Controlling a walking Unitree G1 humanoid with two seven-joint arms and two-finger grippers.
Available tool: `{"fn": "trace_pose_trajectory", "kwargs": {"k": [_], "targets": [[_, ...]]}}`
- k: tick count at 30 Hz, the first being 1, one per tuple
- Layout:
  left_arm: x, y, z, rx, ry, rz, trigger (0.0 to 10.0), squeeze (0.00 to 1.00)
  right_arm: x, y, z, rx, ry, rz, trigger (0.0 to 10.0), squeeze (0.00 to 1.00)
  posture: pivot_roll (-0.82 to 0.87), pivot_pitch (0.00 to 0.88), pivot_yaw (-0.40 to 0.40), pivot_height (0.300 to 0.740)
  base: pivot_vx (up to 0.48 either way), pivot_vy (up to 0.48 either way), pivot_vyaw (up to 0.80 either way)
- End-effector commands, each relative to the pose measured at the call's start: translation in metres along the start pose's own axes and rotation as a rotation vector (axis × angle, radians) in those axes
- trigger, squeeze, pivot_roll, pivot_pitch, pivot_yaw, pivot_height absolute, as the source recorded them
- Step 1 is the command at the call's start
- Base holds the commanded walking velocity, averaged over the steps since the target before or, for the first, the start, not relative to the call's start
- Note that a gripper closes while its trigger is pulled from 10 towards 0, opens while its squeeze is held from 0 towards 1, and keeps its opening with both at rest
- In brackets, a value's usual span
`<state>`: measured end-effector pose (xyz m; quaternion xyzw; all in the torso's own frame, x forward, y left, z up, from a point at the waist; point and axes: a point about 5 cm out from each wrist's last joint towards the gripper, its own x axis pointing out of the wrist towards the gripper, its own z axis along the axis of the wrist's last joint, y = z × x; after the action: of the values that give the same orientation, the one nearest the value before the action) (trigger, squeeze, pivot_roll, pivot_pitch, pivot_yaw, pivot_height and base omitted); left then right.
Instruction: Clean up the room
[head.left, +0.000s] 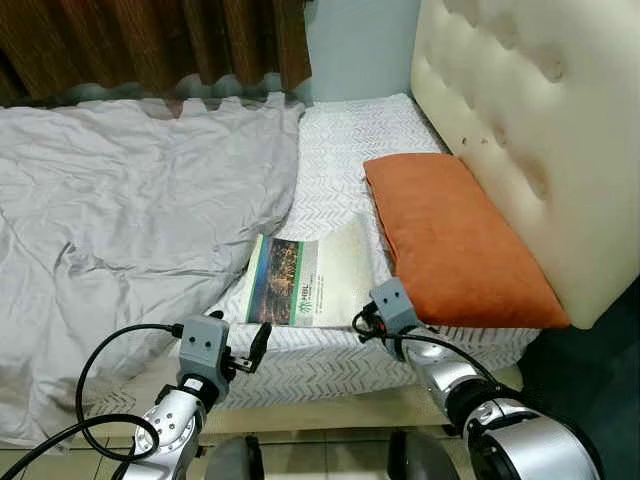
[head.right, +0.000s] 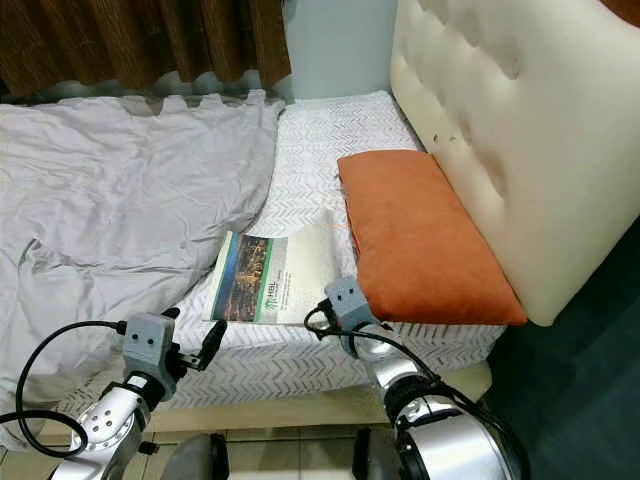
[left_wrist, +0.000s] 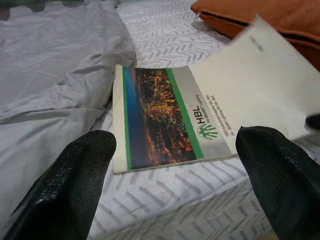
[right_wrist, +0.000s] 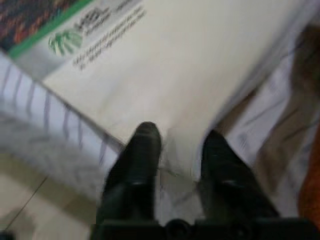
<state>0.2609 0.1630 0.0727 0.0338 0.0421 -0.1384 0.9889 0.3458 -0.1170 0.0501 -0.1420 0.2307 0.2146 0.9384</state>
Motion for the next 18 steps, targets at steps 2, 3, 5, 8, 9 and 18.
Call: {"fn": "trace_pose_trajectory", "kwargs": {"k": [2,3,5,8,9,18], "targets": [[-0.002,-0.001,0.0,0.006,0.005,0.0,10.0,0.0,-0.001,-0.011,0.007,-0.059,0.024,0.006,10.0,1.0,0.11,0.082,0.0,0.584,0.0,0.0,0.0],[-0.002,-0.001,0.0,0.006,0.005,0.0,10.0,0.0,-0.001,-0.011,0.007,-0.059,0.024,0.006,10.0,1.0,0.11,0.082,0.0,0.584,0.0,0.0,0.0],[-0.001,-0.001,0.0,0.005,0.004,0.0,10.0,0.0,-0.002,-0.018,0.013,-0.065,0.006,-0.014,10.0,1.0,0.1,0.082,-0.005,0.584,0.0,0.0,0.0],[-0.001,-0.002,0.0,0.003,0.003,0.002,10.0,0.0,-0.004,-0.028,0.025,-0.086,-0.045,-0.05,10.0,1.0,0.1,0.083,-0.008,0.584,0.0,0.0,0.0],[0.0,-0.002,0.0,0.002,0.002,0.002,10.0,0.0,-0.005,-0.033,0.03,-0.133,-0.058,-0.069,10.0,1.0,0.1,0.083,-0.008,0.584,0.0,0.0,0.0],[-0.001,-0.004,0.0,-0.002,0.004,0.002,10.0,0.0,-0.01,-0.048,0.05,-0.328,-0.145,-0.163,10.0,1.0,0.09,0.086,-0.01,0.584,0.0,0.0,0.0]]}}
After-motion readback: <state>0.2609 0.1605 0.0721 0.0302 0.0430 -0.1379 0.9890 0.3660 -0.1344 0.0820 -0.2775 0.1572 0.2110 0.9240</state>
